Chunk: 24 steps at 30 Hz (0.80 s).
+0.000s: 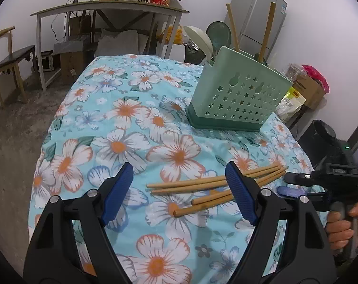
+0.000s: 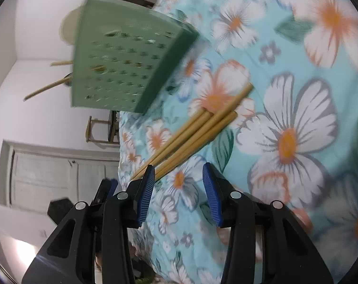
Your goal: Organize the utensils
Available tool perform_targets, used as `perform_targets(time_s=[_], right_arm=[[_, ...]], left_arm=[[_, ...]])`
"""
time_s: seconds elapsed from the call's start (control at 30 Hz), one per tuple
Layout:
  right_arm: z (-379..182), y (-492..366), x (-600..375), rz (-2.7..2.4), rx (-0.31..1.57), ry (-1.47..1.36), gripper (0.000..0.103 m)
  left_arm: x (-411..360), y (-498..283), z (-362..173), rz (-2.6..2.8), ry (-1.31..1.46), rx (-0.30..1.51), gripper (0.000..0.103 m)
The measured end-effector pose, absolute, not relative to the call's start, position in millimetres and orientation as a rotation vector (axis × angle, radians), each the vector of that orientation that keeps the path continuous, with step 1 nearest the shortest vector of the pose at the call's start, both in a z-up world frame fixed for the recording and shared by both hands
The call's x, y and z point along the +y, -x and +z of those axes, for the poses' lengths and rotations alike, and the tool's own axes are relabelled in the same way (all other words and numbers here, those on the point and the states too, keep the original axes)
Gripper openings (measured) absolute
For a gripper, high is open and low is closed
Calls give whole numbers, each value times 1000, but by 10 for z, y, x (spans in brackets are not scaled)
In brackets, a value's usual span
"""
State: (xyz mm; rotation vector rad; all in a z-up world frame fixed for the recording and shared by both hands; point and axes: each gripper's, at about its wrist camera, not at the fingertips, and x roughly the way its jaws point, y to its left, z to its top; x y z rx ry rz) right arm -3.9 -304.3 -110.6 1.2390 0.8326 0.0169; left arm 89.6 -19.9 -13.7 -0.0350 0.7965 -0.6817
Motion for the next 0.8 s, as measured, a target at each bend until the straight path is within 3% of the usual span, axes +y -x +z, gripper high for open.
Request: perform_targets(time_s=[0.37, 0.8], right_arm=[[-1246, -27, -3112, -54, 783, -1340, 13], [-1183, 70, -3076, -19, 813, -1318, 13]], left_arm=[[-225, -866, -139, -722, 53, 816, 76], [-214, -886, -86, -727, 30, 800, 76]])
